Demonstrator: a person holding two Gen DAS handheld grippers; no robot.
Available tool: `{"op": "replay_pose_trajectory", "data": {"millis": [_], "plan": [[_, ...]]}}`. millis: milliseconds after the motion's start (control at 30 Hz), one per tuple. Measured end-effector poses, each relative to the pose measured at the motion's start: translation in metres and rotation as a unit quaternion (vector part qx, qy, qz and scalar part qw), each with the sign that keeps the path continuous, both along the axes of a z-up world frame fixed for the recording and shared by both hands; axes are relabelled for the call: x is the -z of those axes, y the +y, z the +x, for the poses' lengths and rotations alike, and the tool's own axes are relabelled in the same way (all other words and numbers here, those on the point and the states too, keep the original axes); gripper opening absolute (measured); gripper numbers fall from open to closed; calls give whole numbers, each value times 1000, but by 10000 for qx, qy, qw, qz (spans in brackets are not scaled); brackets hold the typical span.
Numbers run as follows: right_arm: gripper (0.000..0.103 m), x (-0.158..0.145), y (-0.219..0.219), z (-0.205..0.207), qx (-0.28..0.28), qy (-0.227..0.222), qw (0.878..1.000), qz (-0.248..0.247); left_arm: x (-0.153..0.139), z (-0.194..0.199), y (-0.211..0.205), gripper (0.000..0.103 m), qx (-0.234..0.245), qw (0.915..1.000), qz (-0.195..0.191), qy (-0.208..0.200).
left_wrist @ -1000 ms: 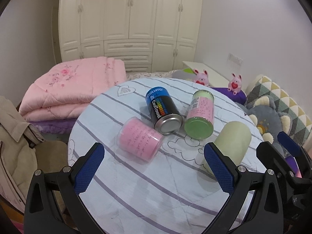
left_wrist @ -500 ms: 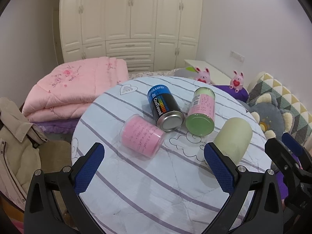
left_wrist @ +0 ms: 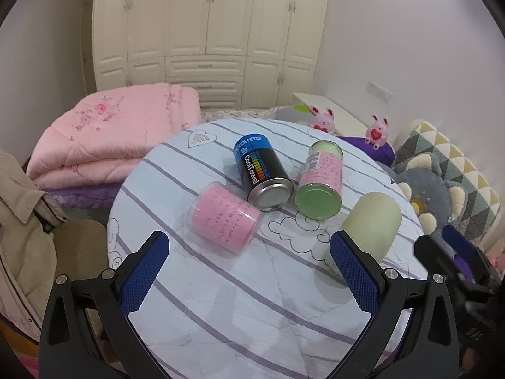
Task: Flip cup upright
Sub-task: 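Move the right tool toward the pale green cup lying on its side, then close the right gripper on the rim of the pale green cup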
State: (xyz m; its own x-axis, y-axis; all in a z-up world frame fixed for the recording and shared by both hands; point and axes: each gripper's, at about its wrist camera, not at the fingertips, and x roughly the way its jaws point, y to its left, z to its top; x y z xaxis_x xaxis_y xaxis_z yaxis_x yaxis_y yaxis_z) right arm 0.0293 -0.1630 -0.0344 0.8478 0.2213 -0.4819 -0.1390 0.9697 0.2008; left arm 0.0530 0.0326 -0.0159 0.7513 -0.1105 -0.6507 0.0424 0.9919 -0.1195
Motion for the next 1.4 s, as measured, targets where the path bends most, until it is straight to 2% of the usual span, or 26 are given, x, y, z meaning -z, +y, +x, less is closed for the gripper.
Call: {"op": "replay_pose_trajectory", "data": {"millis": [167, 467, 633, 833, 1033, 1167, 1300, 1400], "plan": [[103, 0, 5, 14, -182, 187, 9994, -241, -7, 12, 7, 103, -67, 9999, 68, 106], [103, -23, 31, 48, -316, 449, 9964, -643, -22, 39, 30, 103, -199, 9993, 137, 300], [103, -24, 26, 59, -175, 537, 9974, -439, -19, 49, 35, 103, -161, 9985, 244, 452], [103, -22, 2, 71, 68, 787, 9967, -186, -23, 69, 13, 103, 176, 9977, 379, 531], [103, -22, -16, 84, 325, 908, 9951, -235, -26, 89, -9, 103, 428, 9962, 369, 657], [103, -18, -35, 86, 456, 1004, 9939, -61, -21, 96, -36, 103, 995, 9904, 448, 849], [103, -13, -55, 85, 635, 1056, 9924, 28, -16, 90, -60, 103, 1335, 9853, 606, 875], [103, -9, -65, 84, 715, 1089, 9914, 79, -9, 85, -80, 103, 1739, 9778, 643, 977]]}}
